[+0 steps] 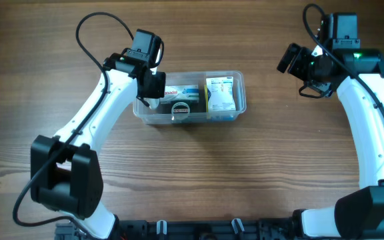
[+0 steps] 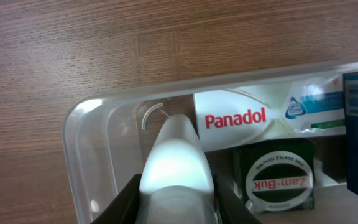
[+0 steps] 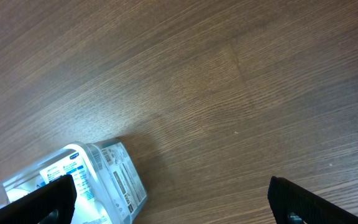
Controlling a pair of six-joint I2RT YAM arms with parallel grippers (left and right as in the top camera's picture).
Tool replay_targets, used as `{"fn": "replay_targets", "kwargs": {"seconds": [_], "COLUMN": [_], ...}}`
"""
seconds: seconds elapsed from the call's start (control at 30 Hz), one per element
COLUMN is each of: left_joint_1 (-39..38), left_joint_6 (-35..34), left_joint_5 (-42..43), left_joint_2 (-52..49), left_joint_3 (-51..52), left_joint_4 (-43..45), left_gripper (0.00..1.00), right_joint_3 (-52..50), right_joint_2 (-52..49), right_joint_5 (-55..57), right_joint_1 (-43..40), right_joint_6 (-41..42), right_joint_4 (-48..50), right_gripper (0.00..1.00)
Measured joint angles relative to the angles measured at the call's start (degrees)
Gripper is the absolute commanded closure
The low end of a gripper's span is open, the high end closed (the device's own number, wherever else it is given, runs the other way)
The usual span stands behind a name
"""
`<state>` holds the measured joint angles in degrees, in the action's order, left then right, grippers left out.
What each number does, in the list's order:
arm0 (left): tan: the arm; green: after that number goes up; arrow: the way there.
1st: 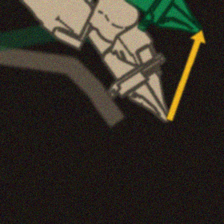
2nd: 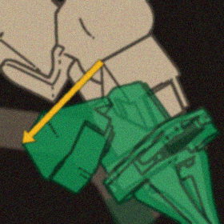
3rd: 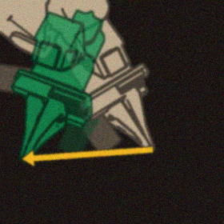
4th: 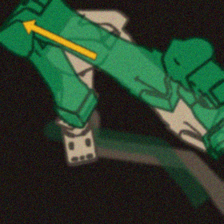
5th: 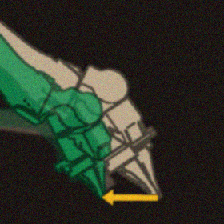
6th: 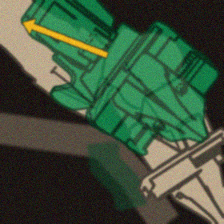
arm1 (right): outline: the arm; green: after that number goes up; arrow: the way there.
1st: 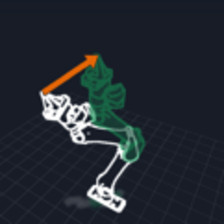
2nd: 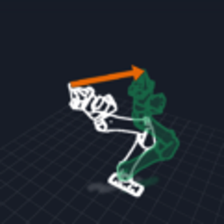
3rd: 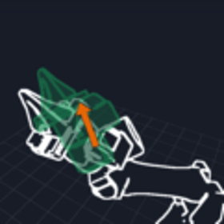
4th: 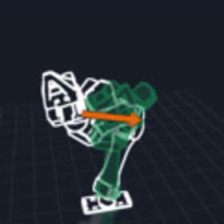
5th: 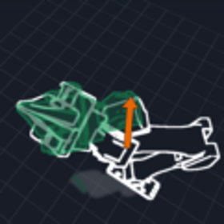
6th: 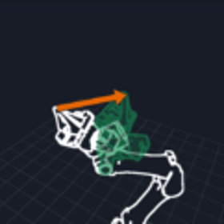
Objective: Pack container
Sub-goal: 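Lower the spray bottle into the container's left end and release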
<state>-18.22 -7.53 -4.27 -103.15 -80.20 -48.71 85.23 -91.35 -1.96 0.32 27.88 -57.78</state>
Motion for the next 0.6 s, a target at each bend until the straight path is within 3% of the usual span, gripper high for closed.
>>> {"fn": "replay_targets", "kwargs": {"seconds": [0.27, 0.6], "left_joint_1": [0.0, 0.0], "left_joint_6": [0.0, 0.0], "left_joint_5": [-0.4, -0.4], "left_joint_2": [-1.7, -1.7], "left_joint_3": [0.0, 0.0], "left_joint_4": [0.2, 0.6], "left_gripper": [0.77, 0.61], "right_joint_3": [0.0, 0.0], "right_joint_2": [0.0, 0.0], "right_joint_5": [0.0, 0.0], "right_joint_1": [0.0, 0.0], "right_joint_6": [0.0, 0.0], "right_joint_4": [0.0, 0.0], "right_gripper": [0.00, 0.00]}}
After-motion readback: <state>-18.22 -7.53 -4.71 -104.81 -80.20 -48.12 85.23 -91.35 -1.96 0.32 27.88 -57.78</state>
